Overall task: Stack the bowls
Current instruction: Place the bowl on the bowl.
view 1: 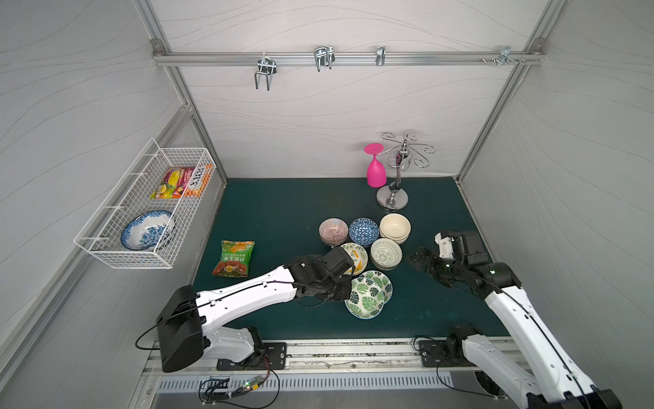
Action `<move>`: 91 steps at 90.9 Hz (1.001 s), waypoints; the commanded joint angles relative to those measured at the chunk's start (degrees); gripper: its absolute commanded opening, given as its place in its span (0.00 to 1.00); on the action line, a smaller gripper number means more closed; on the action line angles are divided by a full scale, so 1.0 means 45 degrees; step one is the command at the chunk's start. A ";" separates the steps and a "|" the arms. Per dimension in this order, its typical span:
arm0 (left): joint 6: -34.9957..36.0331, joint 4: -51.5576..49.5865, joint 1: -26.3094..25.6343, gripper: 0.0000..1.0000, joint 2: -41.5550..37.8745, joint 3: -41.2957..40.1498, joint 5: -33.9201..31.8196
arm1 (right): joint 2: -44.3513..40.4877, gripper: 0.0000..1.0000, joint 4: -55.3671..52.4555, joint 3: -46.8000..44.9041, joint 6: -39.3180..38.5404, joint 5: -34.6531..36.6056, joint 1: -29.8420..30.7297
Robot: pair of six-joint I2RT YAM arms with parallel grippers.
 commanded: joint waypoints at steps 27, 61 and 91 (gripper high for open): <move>0.0741 0.2609 -0.0075 0.00 0.1701 0.1474 -0.0033 | -0.0257 0.99 -0.0084 -0.0090 -0.0153 -0.0226 -0.0049; 0.1105 0.4378 0.0184 0.00 0.1992 0.0036 -0.0623 | -0.0103 0.99 -0.0161 0.0114 -0.0261 -0.0356 -0.0044; 0.1448 0.4267 0.0218 0.00 0.2603 0.0209 -0.0895 | -0.0064 0.99 -0.0159 0.0191 -0.0290 -0.0444 -0.0052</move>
